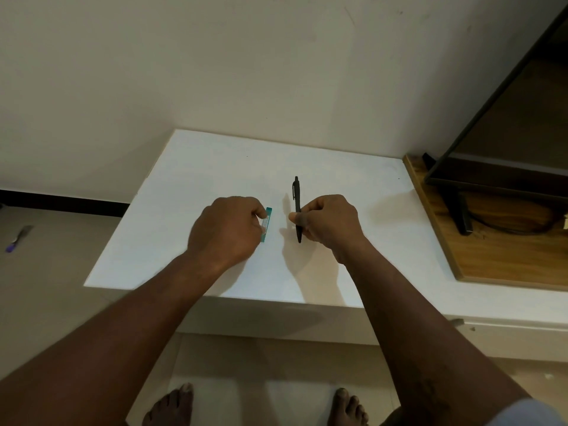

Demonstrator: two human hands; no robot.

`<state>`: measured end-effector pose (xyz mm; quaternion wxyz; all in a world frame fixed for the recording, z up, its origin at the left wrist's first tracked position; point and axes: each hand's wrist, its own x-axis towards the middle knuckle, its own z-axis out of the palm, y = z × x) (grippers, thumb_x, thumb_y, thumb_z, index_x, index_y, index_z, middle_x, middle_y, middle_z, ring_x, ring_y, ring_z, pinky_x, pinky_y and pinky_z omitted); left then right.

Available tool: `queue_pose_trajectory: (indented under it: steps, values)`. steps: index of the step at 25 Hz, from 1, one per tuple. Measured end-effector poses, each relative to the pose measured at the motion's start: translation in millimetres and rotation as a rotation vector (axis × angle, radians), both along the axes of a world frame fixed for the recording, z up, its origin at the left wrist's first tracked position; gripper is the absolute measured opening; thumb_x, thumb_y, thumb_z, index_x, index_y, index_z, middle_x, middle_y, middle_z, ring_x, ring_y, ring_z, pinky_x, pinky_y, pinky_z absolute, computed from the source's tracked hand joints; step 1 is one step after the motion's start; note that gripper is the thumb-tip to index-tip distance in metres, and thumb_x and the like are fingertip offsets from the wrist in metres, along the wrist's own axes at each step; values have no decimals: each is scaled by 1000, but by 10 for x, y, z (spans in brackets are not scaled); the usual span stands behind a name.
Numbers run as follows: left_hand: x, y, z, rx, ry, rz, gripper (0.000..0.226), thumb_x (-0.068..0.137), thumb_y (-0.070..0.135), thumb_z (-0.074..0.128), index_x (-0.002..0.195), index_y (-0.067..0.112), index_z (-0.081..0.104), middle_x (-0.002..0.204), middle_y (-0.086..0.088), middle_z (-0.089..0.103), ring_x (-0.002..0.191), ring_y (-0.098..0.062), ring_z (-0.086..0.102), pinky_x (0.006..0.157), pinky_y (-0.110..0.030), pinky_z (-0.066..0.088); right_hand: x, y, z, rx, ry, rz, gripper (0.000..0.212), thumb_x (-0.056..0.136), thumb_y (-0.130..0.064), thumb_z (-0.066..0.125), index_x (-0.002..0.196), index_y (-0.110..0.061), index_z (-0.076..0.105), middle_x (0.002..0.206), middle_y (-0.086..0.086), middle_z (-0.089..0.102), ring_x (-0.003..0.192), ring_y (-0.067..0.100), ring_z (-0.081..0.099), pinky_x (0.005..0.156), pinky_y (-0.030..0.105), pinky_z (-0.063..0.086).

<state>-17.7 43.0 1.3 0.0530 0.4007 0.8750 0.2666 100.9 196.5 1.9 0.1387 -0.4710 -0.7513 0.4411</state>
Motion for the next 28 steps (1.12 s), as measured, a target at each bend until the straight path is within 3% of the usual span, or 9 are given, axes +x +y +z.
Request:
queue_pose_trajectory:
  steps: [4,7,18,28]
  values:
    - [-2,27,-110,-124,47,-74,51,86,37,77,135,31,64,116,3,72,102,-23,68,81,-35,53,-3,34,-87,73,-103,31,25,81,-34,89,77,-11,79,73,3,79,78,21,78,86,46,64]
    - [-5,52,-178,-202,92,-84,58,87,43,75,142,34,58,121,2,71,105,-25,67,82,-36,54,-13,35,-121,88,-164,56,29,81,-37,88,82,-10,79,79,5,80,83,23,77,89,46,63]
    - [47,52,-180,-223,185,-103,40,93,39,68,130,24,68,119,-1,71,104,-25,67,81,-37,54,-11,8,-126,160,-244,98,36,82,-40,87,90,-8,76,87,9,80,90,25,76,90,43,62]
    - [53,59,-161,-237,217,-114,37,94,38,66,129,26,68,113,-1,70,100,-26,68,81,-40,58,-28,-4,-147,249,-290,122,33,82,-40,85,87,-9,75,81,6,78,85,23,74,79,37,61]
